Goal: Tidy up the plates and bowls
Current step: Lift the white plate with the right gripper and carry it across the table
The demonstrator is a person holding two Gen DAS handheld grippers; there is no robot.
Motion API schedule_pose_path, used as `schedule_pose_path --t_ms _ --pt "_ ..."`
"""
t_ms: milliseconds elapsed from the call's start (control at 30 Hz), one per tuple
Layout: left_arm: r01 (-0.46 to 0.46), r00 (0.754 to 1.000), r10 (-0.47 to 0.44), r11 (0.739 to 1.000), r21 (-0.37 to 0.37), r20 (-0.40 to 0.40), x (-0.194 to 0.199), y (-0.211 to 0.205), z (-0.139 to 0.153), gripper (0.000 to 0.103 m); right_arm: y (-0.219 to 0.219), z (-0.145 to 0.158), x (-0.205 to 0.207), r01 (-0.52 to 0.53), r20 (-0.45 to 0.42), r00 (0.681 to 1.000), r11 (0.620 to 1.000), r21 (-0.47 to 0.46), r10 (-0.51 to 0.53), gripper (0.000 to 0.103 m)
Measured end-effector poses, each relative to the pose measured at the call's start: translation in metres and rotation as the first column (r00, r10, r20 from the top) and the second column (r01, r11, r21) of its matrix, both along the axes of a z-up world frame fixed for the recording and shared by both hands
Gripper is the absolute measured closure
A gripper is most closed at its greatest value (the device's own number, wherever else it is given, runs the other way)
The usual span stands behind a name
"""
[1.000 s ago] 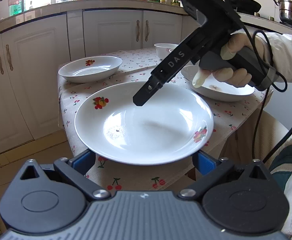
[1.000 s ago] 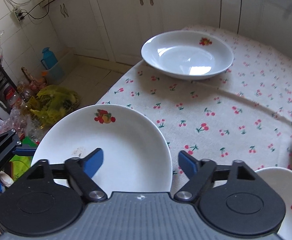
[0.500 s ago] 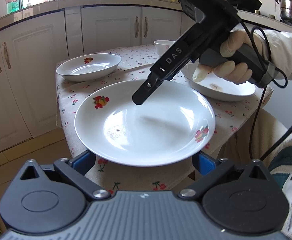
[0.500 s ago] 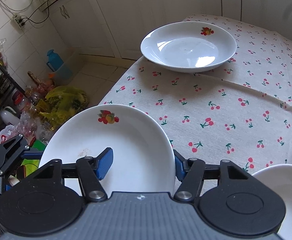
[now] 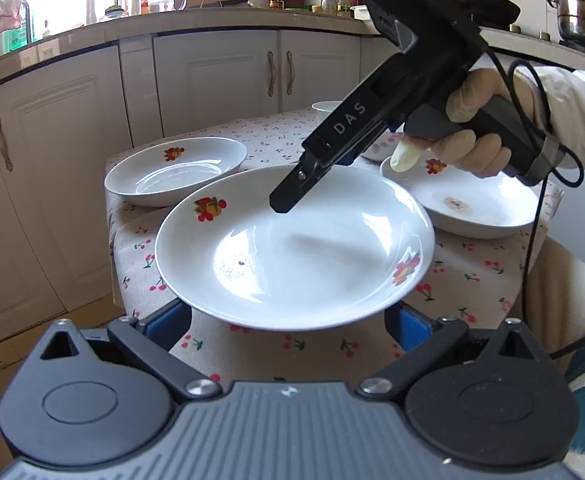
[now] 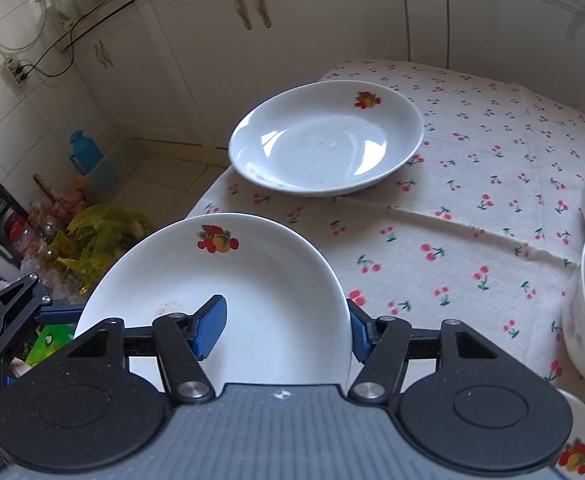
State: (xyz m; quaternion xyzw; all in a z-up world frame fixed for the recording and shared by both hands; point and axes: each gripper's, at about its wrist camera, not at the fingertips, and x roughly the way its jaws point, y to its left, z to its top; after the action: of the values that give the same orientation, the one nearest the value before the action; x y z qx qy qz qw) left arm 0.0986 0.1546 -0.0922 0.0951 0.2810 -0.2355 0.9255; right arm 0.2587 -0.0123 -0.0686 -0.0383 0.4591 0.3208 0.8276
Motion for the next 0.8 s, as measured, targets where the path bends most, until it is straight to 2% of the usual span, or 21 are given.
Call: schedule_pose_path --t_ms 600,667,800 --pt "0.012 1.0 -0.012 1.0 0.018 -0.01 0.023 -0.006 -0.012 0.001 -0.006 -0.011 0.017 0.029 -0.002 1.0 1.0 -0.009 -0.029 0.035" --pt "0.015 1.0 -0.015 1.0 0.019 -0.004 0.022 -0.007 -0.012 0.001 -0.005 -0.013 0.017 0.023 -0.004 1.0 1.0 -0.017 -0.023 0.033" --pt "0.014 1.0 -0.014 1.0 -0.002 -0.001 0.021 -0.004 -0.012 0.001 -0.003 -0.011 0.014 0.001 -0.001 1.0 1.0 -0.008 -0.001 0.016"
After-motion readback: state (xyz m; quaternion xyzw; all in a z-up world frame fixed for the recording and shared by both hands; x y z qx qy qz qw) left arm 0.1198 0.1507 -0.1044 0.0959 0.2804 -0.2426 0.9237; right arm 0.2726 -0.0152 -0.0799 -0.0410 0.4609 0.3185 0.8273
